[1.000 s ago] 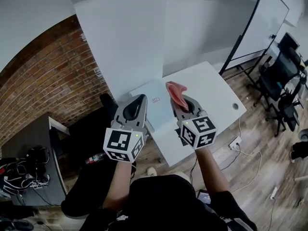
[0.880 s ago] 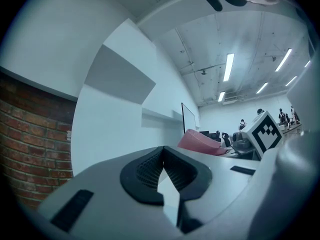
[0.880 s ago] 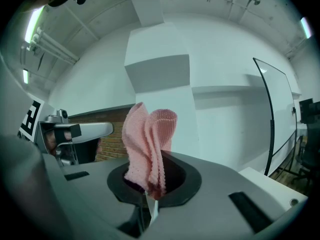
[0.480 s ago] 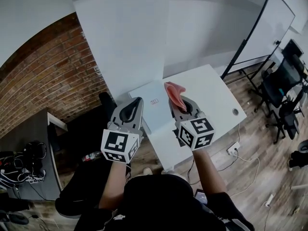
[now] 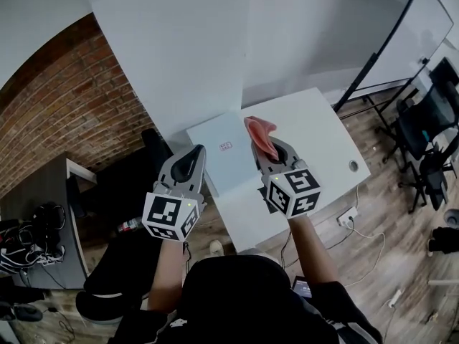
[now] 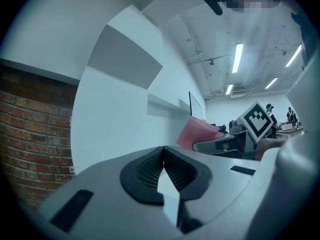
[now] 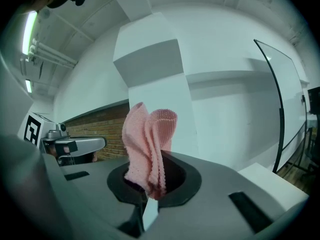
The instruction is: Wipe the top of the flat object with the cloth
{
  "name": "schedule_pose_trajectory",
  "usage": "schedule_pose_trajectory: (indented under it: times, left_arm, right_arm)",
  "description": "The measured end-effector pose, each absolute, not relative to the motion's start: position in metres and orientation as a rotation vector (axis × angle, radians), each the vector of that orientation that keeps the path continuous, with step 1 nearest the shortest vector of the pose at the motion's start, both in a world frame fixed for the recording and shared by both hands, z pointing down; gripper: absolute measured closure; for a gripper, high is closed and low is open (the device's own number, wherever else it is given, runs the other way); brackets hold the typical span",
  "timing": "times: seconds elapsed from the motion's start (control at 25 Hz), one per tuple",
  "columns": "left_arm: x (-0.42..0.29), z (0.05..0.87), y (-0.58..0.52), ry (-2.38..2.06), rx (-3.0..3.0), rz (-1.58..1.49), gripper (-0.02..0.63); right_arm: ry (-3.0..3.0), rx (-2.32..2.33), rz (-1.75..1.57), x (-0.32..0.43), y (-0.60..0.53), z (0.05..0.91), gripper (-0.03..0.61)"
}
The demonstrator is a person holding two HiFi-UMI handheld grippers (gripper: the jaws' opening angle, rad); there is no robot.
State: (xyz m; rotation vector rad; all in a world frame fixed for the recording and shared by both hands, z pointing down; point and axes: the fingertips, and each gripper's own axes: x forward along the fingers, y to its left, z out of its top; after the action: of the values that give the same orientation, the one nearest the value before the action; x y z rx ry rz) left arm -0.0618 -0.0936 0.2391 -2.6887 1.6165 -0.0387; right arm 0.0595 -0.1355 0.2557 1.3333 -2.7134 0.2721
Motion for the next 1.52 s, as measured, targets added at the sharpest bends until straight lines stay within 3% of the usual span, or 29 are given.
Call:
schedule_pose_trajectory:
  times: [1.2, 1.52]
  left_arm:
    - [-0.058, 0.459, -0.19, 1.521, -2.834, -0.571, 0.597]
    - [-0.057, 0.517, -0.2, 1.493, -2.826, -0.743, 0.507]
  right_arm:
    - [-2.494, 1.031, 0.556, 0.031, -0.229, 0.44, 0.534]
    - [-2.454, 1.032, 0.588, 0.033, -0.249, 0.482, 0.534]
